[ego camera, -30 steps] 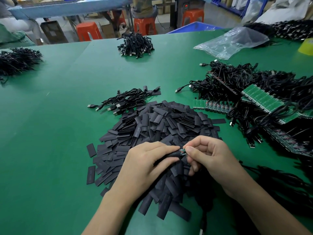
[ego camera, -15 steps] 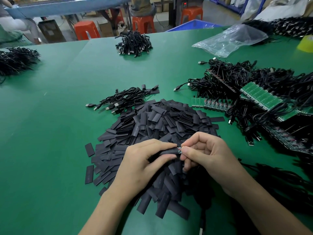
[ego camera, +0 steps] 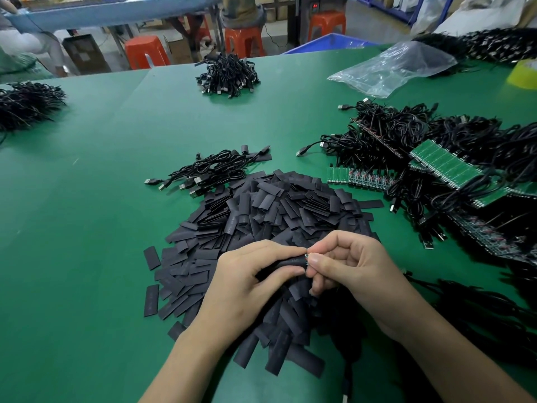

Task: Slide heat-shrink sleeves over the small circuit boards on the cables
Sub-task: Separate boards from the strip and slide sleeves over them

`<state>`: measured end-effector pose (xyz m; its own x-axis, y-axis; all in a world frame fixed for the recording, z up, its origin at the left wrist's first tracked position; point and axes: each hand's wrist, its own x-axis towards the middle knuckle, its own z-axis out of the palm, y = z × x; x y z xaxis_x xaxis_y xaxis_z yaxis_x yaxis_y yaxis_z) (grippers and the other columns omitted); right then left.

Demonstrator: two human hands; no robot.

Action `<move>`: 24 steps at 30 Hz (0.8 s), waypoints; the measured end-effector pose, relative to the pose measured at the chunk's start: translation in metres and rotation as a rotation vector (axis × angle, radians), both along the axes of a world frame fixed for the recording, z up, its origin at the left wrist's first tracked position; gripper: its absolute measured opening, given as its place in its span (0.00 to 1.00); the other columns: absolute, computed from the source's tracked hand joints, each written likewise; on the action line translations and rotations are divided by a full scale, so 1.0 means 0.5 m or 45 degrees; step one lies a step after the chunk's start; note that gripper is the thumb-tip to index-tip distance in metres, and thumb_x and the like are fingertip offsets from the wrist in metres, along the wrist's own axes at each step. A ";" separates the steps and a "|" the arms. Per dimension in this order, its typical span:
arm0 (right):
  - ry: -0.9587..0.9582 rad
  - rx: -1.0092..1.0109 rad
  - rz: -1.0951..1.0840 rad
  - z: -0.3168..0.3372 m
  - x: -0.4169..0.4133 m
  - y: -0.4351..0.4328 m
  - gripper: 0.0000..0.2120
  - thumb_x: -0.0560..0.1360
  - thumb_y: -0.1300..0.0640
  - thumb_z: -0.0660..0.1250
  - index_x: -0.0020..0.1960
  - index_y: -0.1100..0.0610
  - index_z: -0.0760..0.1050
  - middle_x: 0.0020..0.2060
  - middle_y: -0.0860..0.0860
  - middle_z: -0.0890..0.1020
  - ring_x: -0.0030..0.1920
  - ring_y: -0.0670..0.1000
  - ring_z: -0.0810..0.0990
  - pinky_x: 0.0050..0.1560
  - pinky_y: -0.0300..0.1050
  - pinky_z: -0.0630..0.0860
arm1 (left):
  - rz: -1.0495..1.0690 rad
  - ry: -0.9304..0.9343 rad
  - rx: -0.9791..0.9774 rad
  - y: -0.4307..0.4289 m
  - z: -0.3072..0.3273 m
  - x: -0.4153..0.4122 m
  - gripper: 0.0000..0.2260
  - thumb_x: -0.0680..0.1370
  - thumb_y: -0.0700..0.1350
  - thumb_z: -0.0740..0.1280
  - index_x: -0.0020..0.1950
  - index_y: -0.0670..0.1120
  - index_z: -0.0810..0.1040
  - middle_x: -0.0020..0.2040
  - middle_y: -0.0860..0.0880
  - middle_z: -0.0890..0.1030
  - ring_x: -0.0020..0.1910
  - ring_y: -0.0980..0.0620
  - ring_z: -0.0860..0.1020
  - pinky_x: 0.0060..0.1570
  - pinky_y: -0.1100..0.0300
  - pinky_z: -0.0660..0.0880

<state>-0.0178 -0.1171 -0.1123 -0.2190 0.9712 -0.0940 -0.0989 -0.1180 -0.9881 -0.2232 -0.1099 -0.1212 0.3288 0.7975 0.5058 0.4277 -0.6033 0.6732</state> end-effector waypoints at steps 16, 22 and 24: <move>-0.068 0.053 -0.030 0.006 -0.002 -0.003 0.06 0.77 0.69 0.71 0.49 0.60 0.84 0.37 0.58 0.86 0.31 0.51 0.81 0.39 0.43 0.82 | 0.089 -0.052 0.078 0.002 -0.003 -0.005 0.08 0.76 0.44 0.76 0.53 0.45 0.86 0.48 0.54 0.84 0.47 0.54 0.82 0.47 0.61 0.77; -0.147 0.098 -0.038 0.003 -0.001 -0.002 0.05 0.77 0.68 0.71 0.48 0.60 0.83 0.37 0.57 0.86 0.31 0.51 0.82 0.41 0.43 0.82 | 0.080 -0.061 0.089 0.001 -0.010 -0.001 0.07 0.76 0.42 0.76 0.53 0.45 0.86 0.49 0.55 0.84 0.49 0.56 0.82 0.50 0.65 0.76; -0.185 0.123 -0.045 0.002 -0.002 -0.002 0.05 0.77 0.67 0.72 0.48 0.59 0.84 0.37 0.57 0.86 0.31 0.51 0.82 0.41 0.44 0.82 | 0.081 -0.067 0.082 0.001 -0.012 -0.001 0.07 0.75 0.42 0.76 0.53 0.46 0.86 0.50 0.55 0.84 0.50 0.56 0.83 0.51 0.66 0.75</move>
<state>-0.0187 -0.1180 -0.1111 -0.1755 0.9841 -0.0280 0.0435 -0.0206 -0.9988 -0.2237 -0.1093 -0.1272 0.2499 0.7811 0.5722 0.4315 -0.6189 0.6564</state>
